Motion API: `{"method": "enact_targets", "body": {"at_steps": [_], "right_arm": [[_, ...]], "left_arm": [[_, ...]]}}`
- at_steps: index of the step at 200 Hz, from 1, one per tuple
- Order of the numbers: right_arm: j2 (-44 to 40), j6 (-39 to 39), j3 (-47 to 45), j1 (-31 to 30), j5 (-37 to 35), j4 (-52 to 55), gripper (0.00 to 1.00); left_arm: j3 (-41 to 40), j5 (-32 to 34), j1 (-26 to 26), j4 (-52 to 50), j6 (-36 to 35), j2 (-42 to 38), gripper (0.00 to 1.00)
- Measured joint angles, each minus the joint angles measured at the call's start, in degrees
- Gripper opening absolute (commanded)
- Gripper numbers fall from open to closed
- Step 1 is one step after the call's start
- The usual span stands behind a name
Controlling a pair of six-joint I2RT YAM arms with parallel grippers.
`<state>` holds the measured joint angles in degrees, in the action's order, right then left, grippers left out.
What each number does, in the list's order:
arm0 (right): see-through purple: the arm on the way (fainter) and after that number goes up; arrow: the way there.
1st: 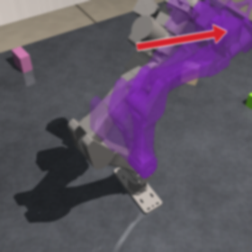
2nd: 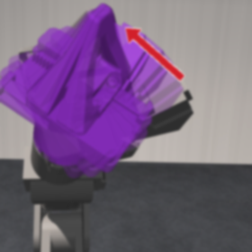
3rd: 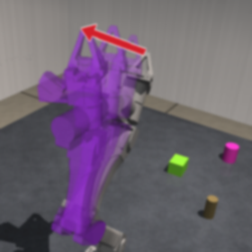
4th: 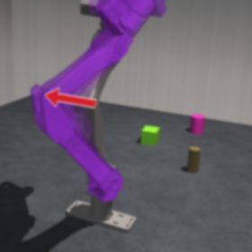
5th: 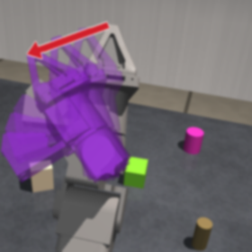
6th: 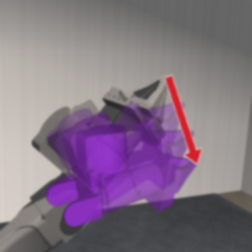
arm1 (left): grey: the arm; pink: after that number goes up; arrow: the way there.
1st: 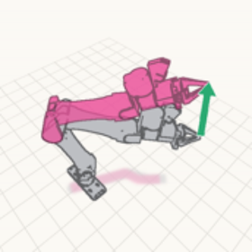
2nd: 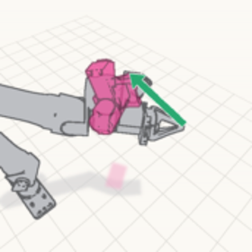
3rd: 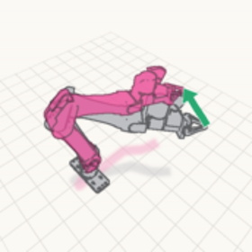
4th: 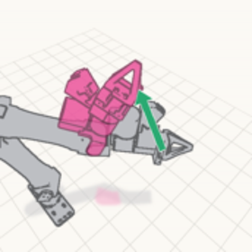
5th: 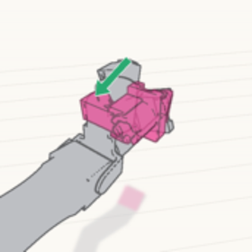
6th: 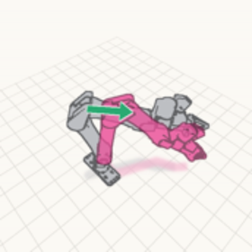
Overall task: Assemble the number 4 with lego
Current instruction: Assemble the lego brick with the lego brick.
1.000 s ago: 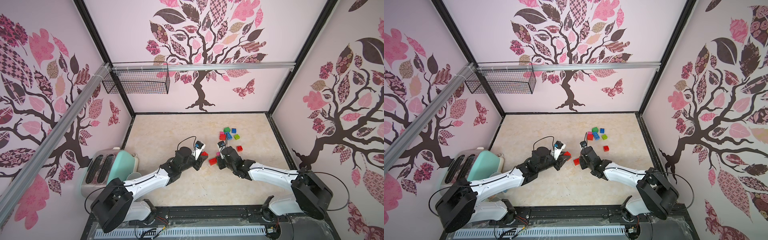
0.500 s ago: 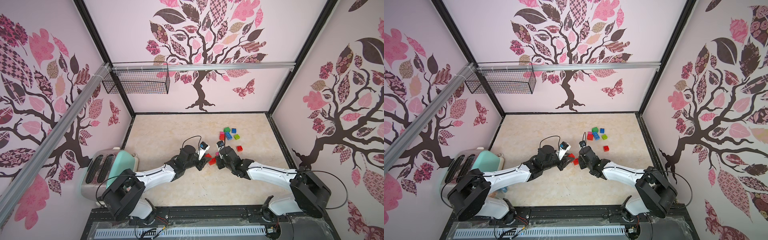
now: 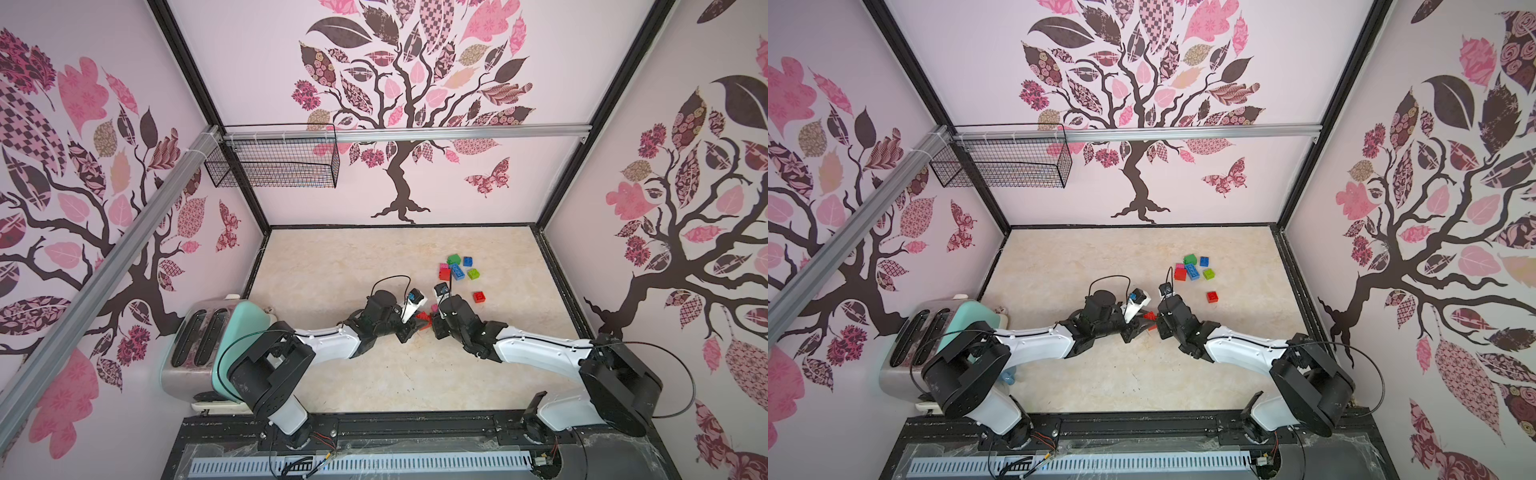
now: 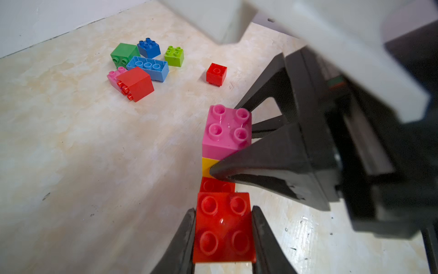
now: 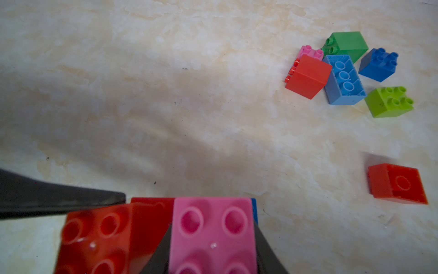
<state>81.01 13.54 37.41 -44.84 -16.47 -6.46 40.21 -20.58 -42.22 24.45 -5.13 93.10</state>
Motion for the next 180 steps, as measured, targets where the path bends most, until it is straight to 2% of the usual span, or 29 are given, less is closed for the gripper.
{"method": "enact_targets", "body": {"at_steps": [42, 180], "right_arm": [[-0.13, -0.02, -0.31, -0.04, -0.02, -0.46, 0.00], [-0.13, 0.00, -0.33, -0.09, -0.11, -0.48, 0.00]], "left_arm": [[0.17, -2.56, 1.27, 3.26, -1.70, 2.14, 0.00], [0.74, -8.87, 3.30, 2.97, -7.02, 3.80, 0.00]]}}
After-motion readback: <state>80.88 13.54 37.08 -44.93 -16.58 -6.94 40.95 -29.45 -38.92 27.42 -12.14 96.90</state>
